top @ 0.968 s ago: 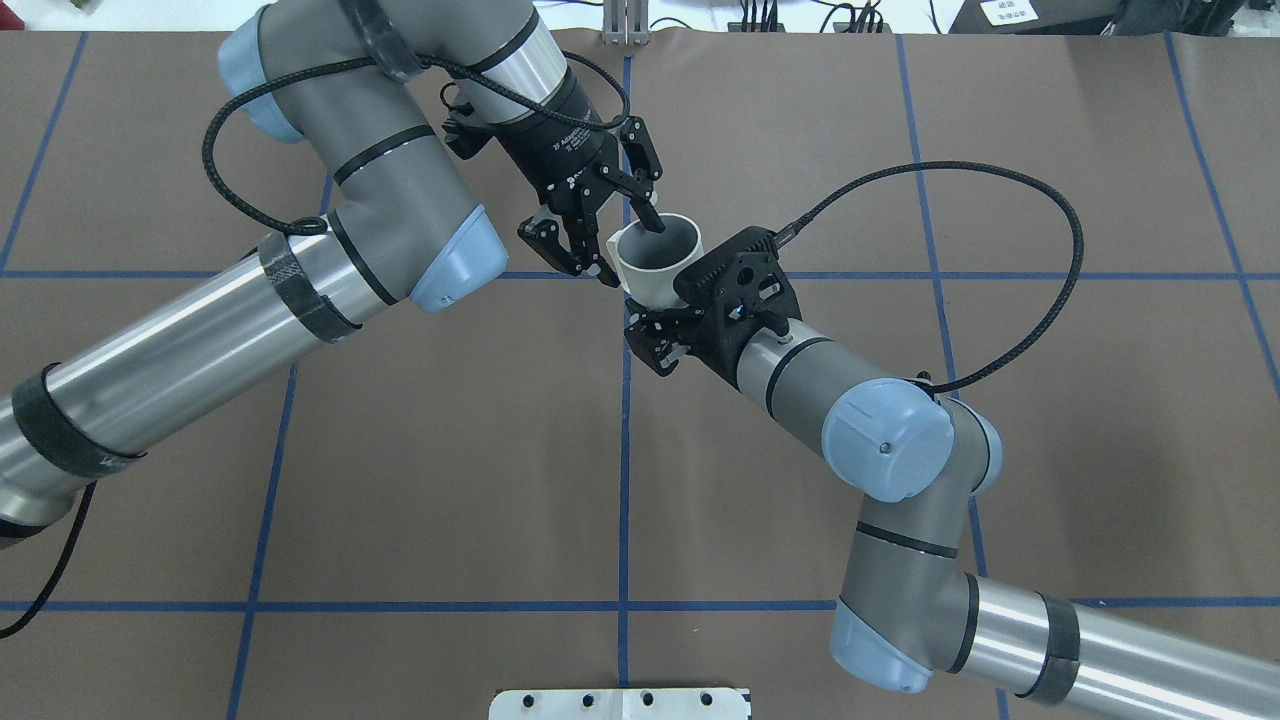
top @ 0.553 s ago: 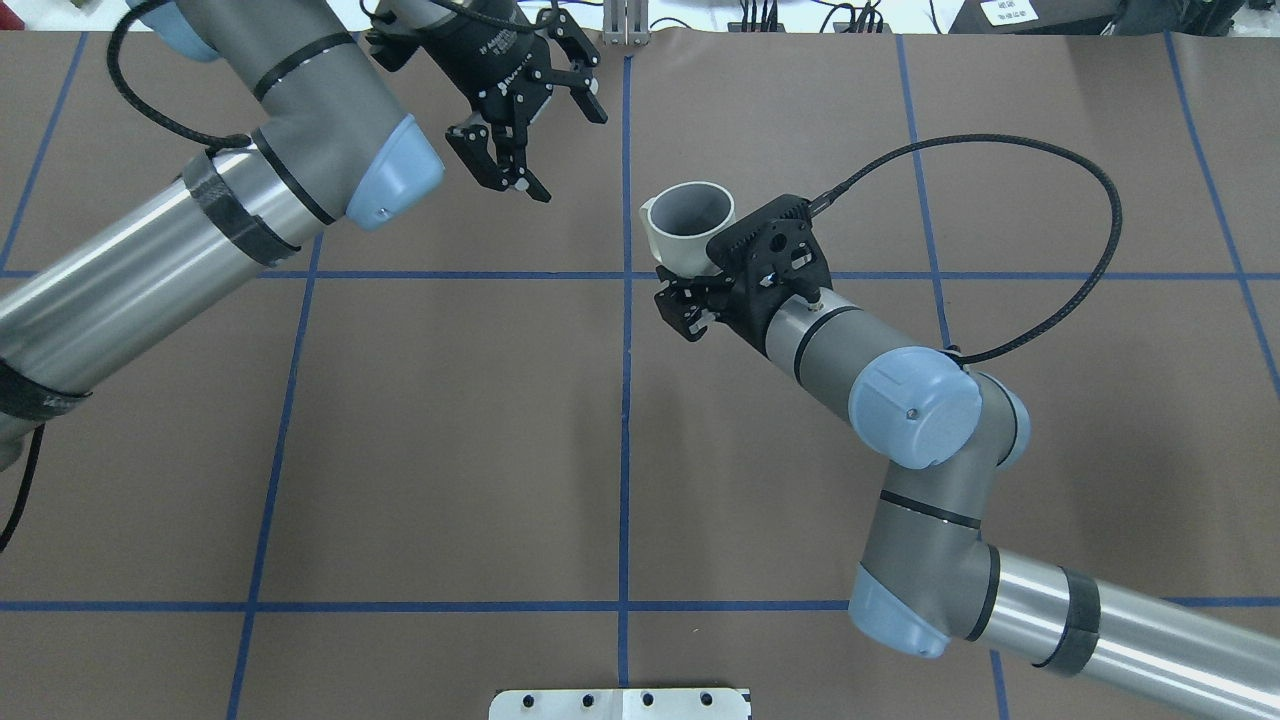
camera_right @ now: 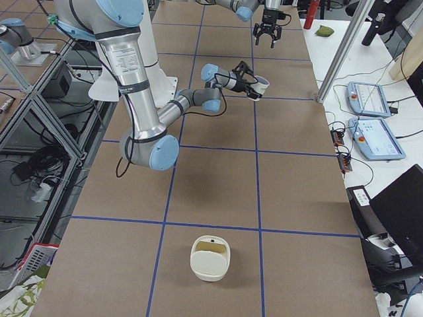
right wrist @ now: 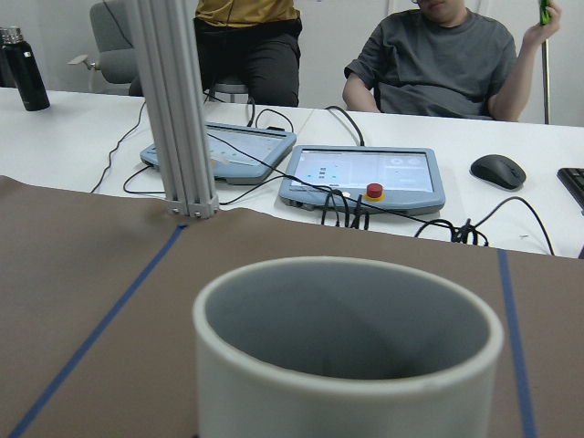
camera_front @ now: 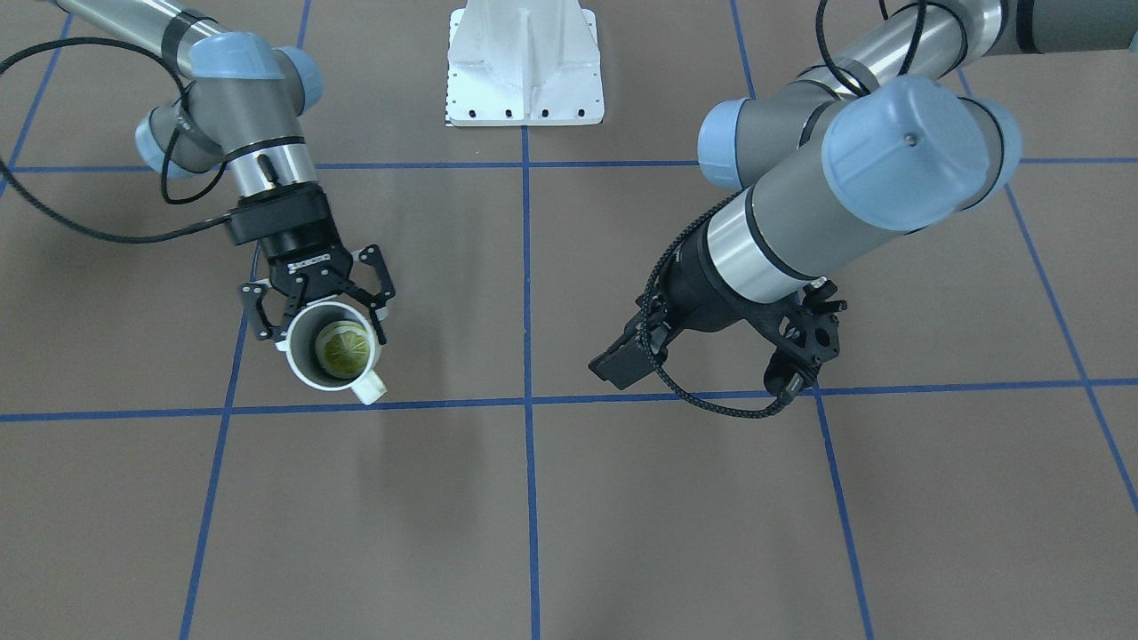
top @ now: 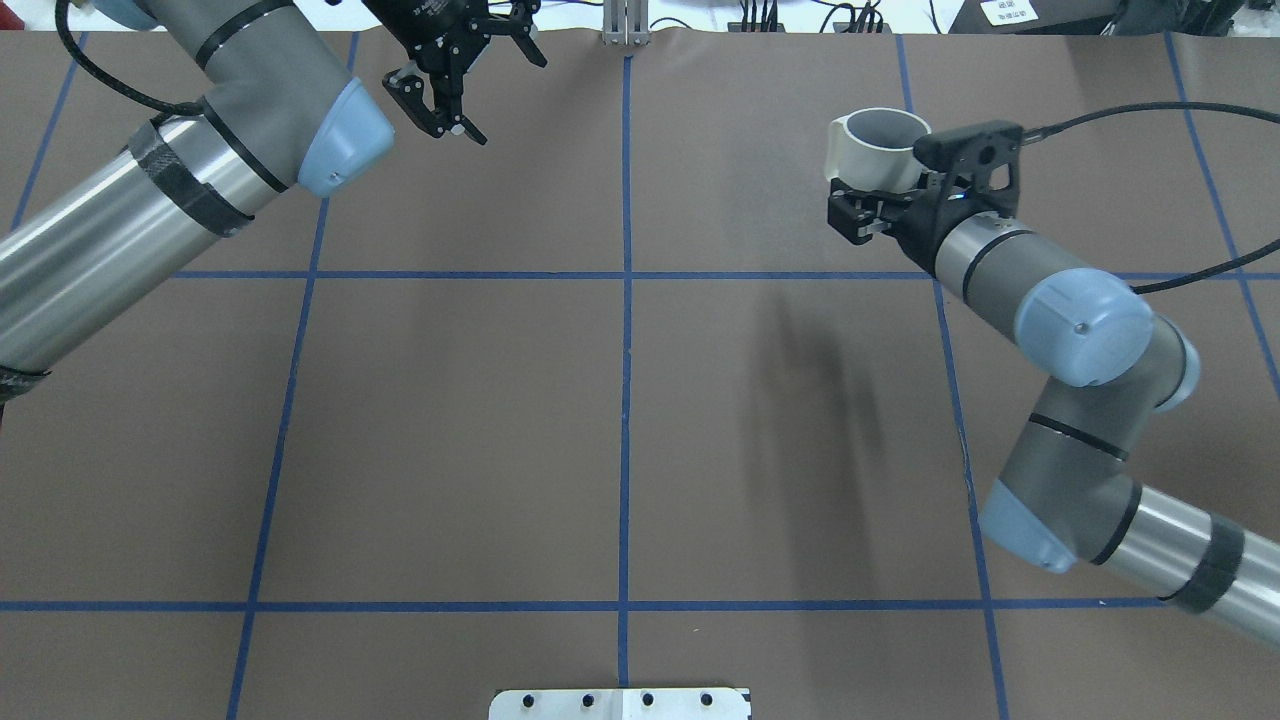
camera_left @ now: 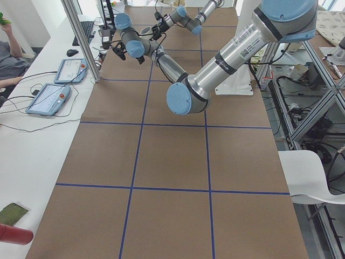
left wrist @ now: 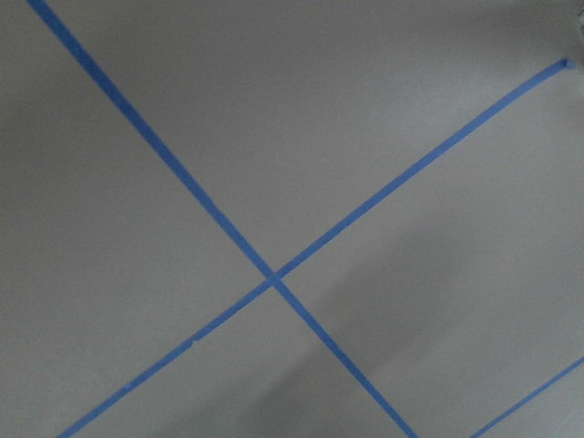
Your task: Left arm hands cup to right arm to dump lemon
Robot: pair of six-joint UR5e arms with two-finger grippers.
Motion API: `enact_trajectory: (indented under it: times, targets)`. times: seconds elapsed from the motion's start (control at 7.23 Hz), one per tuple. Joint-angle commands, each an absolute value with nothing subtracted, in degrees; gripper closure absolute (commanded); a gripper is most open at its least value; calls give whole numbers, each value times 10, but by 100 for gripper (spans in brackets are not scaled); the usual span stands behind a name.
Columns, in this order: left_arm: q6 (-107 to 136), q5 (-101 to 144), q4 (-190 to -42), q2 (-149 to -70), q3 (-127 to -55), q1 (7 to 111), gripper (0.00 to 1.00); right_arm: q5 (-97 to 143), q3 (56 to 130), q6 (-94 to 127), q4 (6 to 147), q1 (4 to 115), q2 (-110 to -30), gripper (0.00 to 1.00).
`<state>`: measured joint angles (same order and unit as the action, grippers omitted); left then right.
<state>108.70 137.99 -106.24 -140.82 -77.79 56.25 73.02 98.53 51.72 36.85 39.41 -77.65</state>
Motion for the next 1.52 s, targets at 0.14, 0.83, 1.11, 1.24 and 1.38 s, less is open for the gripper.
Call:
enact_trajectory:
  times: [0.14,0.83,1.11,1.24,1.38]
  targets:
    - [1020,1356,-1061,-1395,-776,576,0,1005,977,539,237,609,-919,100]
    - [1012,1355,-1061,-1399,-780,580,0,1189,763,660,-105,792,-1021,97]
    - [1012,1356,-1061,-1403,-780,580,0,1275,748,659,-107,875,-1035,97]
    - [1012,1355,-1061,-1404,-780,579,0,1287,748,660,-130,886,-1053,97]
    - [1012,1355,-1061,-1403,-780,579,0,1289,746,661,-156,886,-1074,97]
